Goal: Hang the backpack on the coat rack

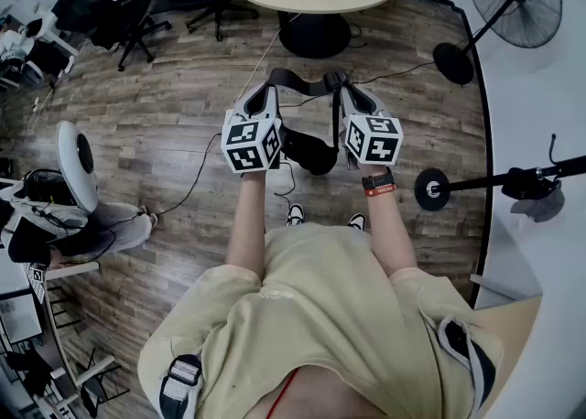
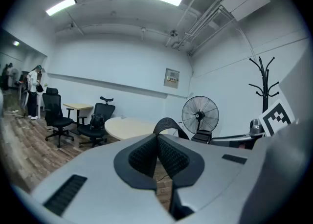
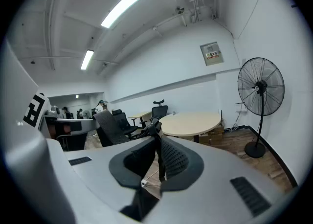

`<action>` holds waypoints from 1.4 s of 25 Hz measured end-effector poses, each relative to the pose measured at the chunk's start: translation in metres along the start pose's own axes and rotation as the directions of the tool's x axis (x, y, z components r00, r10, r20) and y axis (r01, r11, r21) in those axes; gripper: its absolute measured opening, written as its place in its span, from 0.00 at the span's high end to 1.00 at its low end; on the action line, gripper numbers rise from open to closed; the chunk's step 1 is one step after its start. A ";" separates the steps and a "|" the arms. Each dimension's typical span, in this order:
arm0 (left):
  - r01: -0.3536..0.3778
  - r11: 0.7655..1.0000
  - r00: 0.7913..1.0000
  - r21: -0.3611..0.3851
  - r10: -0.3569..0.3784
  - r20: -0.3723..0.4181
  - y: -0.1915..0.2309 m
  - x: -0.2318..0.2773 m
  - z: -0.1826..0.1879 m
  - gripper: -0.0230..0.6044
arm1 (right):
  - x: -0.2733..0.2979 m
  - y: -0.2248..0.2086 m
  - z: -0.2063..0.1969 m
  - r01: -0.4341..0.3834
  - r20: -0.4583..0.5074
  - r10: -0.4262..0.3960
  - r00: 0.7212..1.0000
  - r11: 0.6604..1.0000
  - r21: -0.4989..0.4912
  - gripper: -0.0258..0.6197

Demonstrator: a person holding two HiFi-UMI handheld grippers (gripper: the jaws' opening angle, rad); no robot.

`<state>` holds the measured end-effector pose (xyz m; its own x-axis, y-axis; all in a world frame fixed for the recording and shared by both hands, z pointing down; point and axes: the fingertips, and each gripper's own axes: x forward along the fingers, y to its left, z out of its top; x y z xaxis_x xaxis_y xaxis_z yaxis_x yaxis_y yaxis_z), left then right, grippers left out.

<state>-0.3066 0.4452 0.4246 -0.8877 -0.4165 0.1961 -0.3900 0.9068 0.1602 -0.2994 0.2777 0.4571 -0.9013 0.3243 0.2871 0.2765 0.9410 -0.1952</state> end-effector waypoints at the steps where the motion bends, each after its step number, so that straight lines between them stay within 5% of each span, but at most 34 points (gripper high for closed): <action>1: 0.011 1.000 1.000 0.004 -0.011 0.001 -0.004 0.002 0.002 0.92 | -0.002 -0.003 0.002 0.007 0.004 -0.007 1.000 1.000 0.003 0.88; 18: 0.197 0.980 0.980 0.028 -0.196 -0.023 -0.101 0.048 0.000 0.92 | -0.049 -0.092 0.003 0.152 0.037 -0.156 0.987 0.985 0.086 0.88; 35: 0.379 0.924 0.923 0.052 -0.373 -0.096 -0.213 0.090 -0.022 0.92 | -0.117 -0.183 -0.006 0.299 0.052 -0.312 0.949 0.938 0.173 0.88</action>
<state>-0.2983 0.2128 0.4295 -0.6499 -0.7292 0.2141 -0.7097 0.6831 0.1724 -0.2428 0.0680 0.4653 -0.9587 0.0087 0.2843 -0.0681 0.9634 -0.2591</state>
